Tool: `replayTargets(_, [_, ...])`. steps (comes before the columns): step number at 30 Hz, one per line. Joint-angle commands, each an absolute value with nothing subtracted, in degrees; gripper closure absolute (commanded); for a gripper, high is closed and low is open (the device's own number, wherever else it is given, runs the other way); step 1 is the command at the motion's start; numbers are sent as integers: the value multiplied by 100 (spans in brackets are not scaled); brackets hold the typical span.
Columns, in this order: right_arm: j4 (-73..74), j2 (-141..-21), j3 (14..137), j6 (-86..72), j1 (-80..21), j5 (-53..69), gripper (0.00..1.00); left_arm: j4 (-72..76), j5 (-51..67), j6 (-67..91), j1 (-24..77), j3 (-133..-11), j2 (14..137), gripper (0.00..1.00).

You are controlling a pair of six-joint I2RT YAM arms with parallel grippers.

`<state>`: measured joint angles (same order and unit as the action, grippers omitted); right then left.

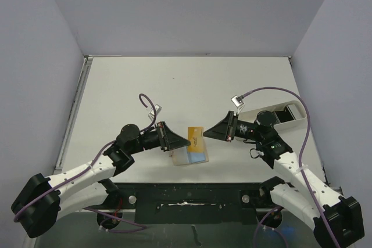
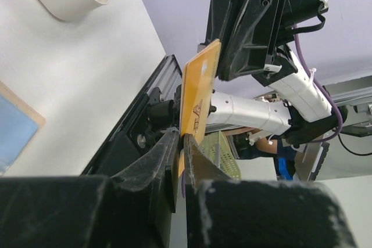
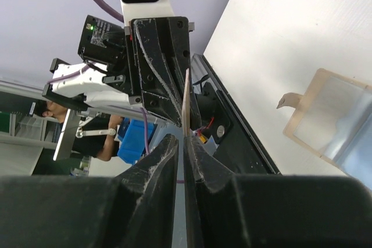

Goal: Put the credit cards into the card holder
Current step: Pick up the credit card from the storage box.

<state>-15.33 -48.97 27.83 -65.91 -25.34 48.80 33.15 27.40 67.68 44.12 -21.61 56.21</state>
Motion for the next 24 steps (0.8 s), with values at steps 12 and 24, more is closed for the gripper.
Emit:
replayTargets(12, [-995, -4639, 2957, -6219, -2375, 4854, 72, 3374, 2787, 6546, 4359, -2285, 5583, 100])
replayTargets(24, [-1564, -4991, 2871, -6309, -3317, 3929, 36, 3825, 2819, 6762, 4360, -2303, 5688, 100])
